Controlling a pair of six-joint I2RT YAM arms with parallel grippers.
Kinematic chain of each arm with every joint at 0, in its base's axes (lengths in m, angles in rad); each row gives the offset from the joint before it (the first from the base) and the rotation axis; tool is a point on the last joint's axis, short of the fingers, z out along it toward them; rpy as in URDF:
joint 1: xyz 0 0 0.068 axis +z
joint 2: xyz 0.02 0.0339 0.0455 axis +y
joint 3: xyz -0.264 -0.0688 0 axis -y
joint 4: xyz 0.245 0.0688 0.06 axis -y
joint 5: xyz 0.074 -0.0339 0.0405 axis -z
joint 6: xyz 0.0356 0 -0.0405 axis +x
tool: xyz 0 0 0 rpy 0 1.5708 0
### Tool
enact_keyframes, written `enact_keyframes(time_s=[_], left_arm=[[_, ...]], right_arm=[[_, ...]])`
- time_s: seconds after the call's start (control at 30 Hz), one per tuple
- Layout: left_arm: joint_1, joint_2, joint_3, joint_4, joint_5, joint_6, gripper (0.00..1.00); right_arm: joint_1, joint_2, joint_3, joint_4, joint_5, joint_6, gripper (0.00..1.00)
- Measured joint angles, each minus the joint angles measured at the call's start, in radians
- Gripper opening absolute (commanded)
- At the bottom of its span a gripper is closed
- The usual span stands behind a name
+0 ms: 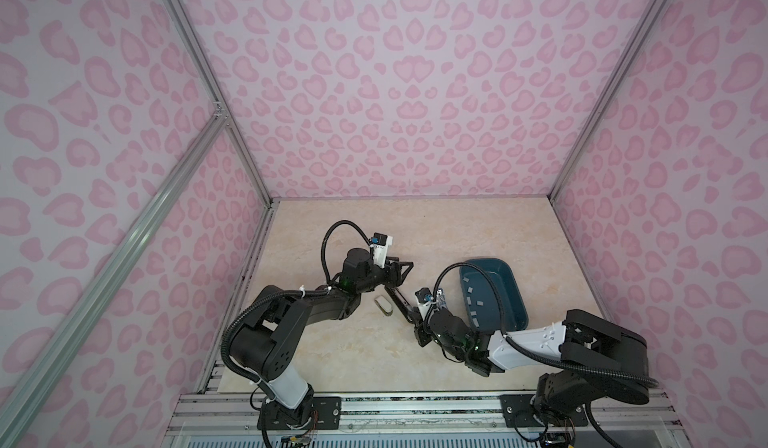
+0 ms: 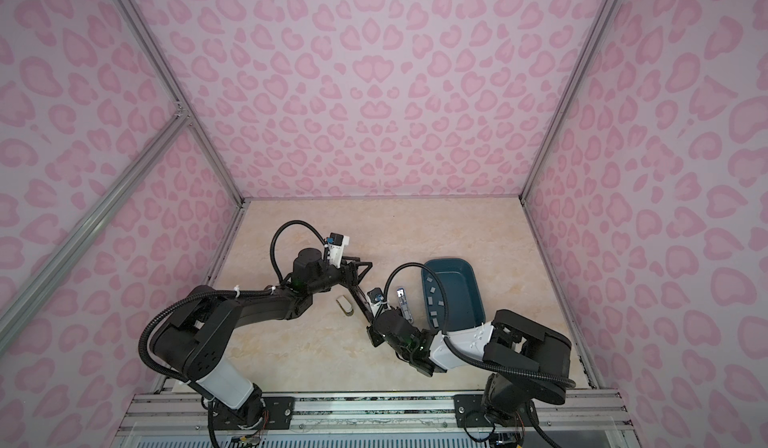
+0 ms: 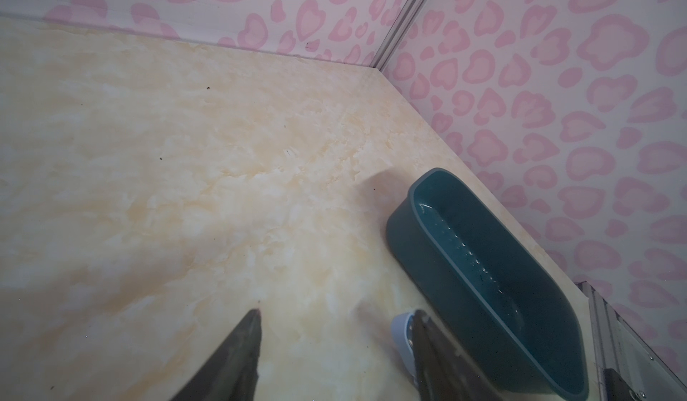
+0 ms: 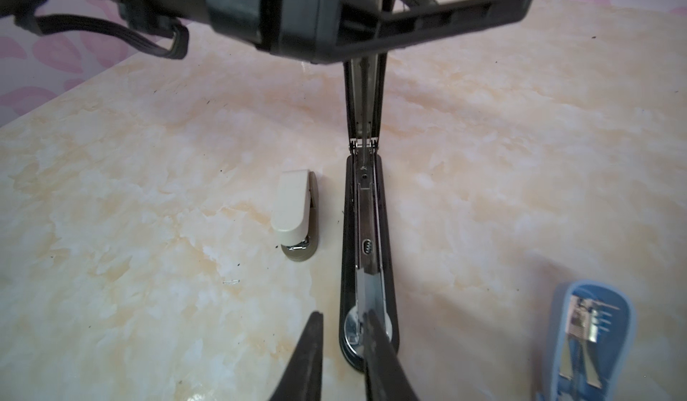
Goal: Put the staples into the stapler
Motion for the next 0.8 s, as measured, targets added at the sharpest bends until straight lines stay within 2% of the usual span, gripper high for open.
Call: enact_keyframes(time_s=[0.3, 0.8], left_arm=[[0.000, -0.002, 0.000, 0.001, 0.001, 0.000, 0.65], [0.000, -0.004, 0.000, 0.002, 0.004, 0.000, 0.64]], right_arm=[[-0.031, 0.060, 0.046, -0.015, -0.024, 0.016, 0.25], [-0.072, 0.125, 0.083, -0.011, -0.076, 0.026, 0.16]])
